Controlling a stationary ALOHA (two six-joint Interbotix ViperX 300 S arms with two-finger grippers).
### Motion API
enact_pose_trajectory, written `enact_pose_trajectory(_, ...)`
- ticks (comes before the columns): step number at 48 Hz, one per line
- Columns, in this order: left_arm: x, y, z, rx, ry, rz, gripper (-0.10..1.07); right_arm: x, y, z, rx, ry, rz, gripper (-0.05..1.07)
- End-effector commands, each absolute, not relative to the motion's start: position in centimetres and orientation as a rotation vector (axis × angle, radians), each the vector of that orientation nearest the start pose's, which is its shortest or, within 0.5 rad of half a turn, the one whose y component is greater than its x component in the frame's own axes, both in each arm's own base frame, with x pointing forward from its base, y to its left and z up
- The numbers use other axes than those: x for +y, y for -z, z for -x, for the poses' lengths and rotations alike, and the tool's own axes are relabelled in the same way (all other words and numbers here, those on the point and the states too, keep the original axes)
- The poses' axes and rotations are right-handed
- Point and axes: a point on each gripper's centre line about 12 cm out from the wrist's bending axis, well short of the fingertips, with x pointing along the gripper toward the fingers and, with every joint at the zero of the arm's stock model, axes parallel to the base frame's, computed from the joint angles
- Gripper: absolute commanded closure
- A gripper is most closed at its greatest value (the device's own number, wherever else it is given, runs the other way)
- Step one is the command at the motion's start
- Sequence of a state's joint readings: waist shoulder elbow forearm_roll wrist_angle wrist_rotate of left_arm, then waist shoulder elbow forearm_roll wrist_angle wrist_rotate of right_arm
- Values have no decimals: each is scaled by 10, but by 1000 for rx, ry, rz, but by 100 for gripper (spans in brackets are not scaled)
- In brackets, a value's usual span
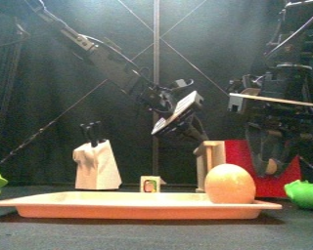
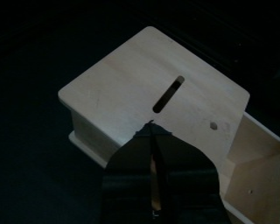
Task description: Open drawer
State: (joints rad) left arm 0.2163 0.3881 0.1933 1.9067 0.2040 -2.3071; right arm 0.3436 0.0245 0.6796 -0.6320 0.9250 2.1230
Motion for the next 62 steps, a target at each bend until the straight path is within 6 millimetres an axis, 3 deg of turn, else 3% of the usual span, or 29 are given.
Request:
enact_pose_trajectory(1, 142, -165, -501, 419, -512, 393, 68, 53, -141, -306, 811, 1099, -842, 59)
enact_pose_trajectory(17, 142, -165, -501, 420, -511, 393, 68, 58, -140, -304, 823, 1090, -842, 32)
enact_pose_trajectory(27, 142, -165, -501, 420, -511, 392, 68, 60, -142, -303, 822, 1091, -838, 22)
enact_pose_trajectory(42, 142, -169, -501, 412, -510, 390, 68, 68, -148, -301, 824, 1064, -838, 18)
enact_pose_trajectory(62, 138, -196, -499, 364, -489, 372, 68, 74, -155, -293, 820, 1064, -802, 19)
